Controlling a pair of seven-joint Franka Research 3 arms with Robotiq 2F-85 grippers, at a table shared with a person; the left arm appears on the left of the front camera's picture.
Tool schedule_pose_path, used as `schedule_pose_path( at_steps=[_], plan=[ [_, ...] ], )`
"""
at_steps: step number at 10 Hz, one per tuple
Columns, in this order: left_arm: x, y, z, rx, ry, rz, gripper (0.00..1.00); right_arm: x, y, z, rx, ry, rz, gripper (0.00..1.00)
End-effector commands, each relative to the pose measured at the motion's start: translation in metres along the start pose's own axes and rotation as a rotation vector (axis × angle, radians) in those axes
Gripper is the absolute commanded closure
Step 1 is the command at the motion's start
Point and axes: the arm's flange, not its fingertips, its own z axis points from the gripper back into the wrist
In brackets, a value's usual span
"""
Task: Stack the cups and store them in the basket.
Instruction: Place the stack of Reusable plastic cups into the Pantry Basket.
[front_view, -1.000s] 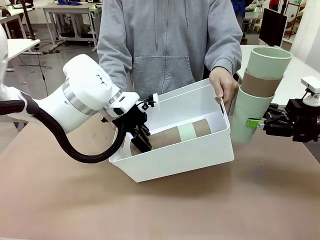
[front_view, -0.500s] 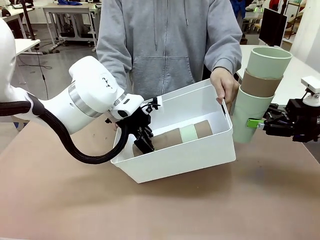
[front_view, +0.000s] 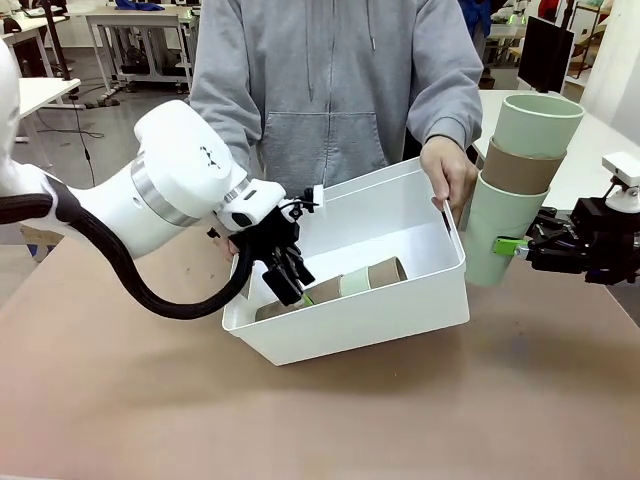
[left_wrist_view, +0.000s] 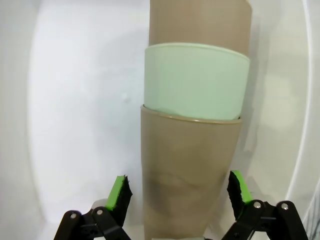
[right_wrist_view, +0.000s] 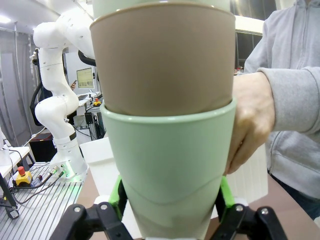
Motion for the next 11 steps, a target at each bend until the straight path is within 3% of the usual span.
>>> schedule_pose_path(
  at_steps=[1,5,8,11],
  plan=[
    [0.006,-0.007,0.039,-0.002,0.011,0.013,0.0,0.004,0.0,-0.001,-0.001,-0.005,0.009,0.14],
    [-0.01,-0.029,0.142,0.012,-0.114,-0.019,0.0,0.004,0.0,-0.001,-0.001,-0.005,0.009,0.14],
    [-0.079,-0.037,0.238,0.034,-0.246,-0.021,0.0,0.004,0.0,-0.001,-0.001,-0.005,0.009,0.14],
    [-0.156,-0.043,0.285,0.014,-0.374,-0.03,0.0,0.004,0.0,-0.001,-0.001,-0.005,0.009,0.14]
  ],
)
